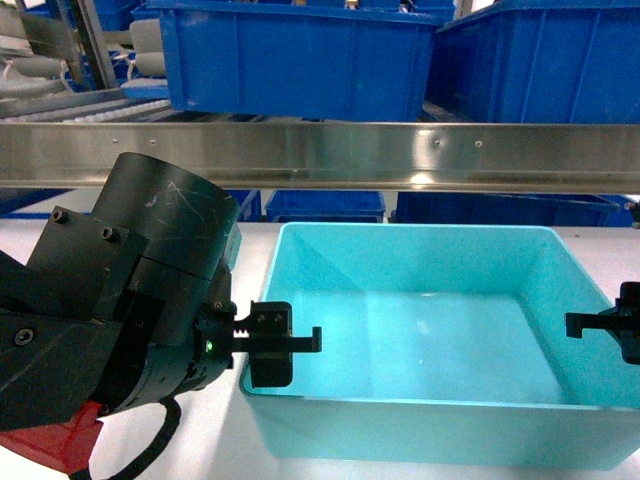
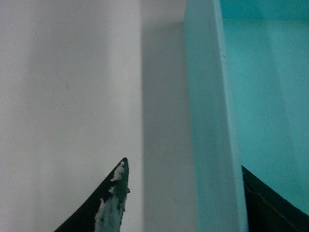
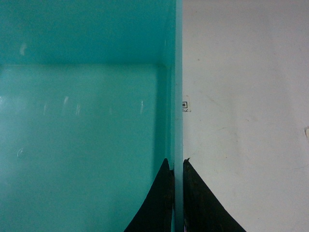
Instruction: Organize blue bins on left shelf correctly
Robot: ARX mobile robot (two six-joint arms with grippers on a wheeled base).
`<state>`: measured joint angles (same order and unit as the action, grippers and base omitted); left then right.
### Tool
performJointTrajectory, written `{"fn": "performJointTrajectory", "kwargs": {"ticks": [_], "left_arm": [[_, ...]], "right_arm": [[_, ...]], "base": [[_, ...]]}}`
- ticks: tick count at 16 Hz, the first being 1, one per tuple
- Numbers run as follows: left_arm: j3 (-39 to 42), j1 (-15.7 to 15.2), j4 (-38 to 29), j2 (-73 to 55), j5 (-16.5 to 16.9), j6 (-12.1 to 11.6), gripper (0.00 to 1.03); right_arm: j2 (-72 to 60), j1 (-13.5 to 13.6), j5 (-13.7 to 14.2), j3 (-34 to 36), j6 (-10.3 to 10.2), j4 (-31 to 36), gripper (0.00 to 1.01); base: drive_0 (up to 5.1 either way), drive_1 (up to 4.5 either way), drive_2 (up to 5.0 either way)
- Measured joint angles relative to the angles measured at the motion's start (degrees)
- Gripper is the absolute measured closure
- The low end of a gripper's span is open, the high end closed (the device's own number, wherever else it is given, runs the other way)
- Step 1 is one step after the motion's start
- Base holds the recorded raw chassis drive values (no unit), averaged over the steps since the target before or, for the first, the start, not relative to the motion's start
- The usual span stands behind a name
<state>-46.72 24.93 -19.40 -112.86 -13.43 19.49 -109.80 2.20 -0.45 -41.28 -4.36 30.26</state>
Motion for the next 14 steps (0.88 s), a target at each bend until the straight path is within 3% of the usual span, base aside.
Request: {"fn": "performJointTrajectory", "kwargs": {"ticks": [3, 7, 14], "left_arm": [[-0.13, 0.28, -0.17, 0.0, 1.03, 0.0, 0.75], [-0.31, 0.57, -0.33, 0.0, 1.55, 0.33, 1.02], [-0.31, 0.59, -0.2, 0.5, 1.38, -0.02, 1.01]], "right_arm": [[0.0, 0.04, -0.57, -0.02, -0.26, -0.02, 0.99], [0.0, 0.11, -1.2, -0.02, -0.39, -0.02, 0.99], [0.02, 0.04, -1.44, -0.02, -0.57, 0.42, 0.99]], "base": [[0.0, 0.0, 0.0], [0.0, 0.0, 0.0], [0.0, 0.0, 0.0]]}}
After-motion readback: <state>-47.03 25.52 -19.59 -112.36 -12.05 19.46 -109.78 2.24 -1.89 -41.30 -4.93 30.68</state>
